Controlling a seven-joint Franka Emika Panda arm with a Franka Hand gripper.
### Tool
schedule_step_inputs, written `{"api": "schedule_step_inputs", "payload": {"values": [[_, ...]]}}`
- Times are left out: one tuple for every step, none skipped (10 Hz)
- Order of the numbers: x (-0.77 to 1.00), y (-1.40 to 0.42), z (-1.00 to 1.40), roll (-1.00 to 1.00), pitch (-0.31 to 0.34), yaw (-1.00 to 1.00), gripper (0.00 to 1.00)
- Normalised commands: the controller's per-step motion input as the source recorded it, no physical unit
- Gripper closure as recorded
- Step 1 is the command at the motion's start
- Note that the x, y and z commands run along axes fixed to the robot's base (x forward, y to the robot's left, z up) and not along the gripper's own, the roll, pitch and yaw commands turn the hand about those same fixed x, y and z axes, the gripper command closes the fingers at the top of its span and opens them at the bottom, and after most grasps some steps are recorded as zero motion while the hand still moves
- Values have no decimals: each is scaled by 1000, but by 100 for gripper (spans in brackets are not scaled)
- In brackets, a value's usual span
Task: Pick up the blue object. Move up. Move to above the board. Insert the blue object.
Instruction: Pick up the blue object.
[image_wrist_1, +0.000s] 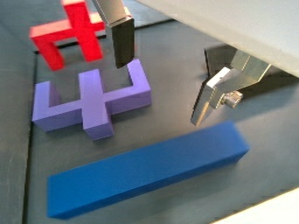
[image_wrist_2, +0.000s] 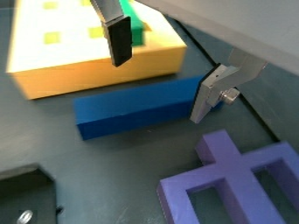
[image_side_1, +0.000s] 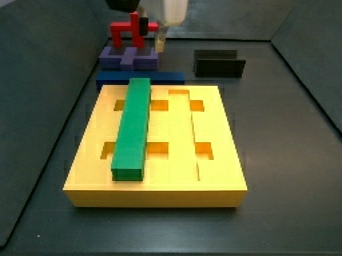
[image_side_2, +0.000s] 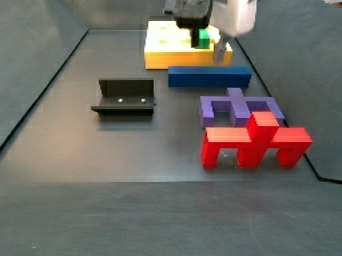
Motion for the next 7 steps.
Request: {"api": "schedule_step_inputs", "payload": {"values": [[-189,-71,-451,0,-23,-866,0],[-29,-180,-434,-33,-36,-883,0],[0,-226,-320,-9,-76,-920,0],[0,-203,-271,-10,-49,-940,0],[0,-146,-209,-44,-10,-946,0],[-31,-143,-157,-26,-9,-883,0],[-186,-131,-83,0,-33,-729,0]]}}
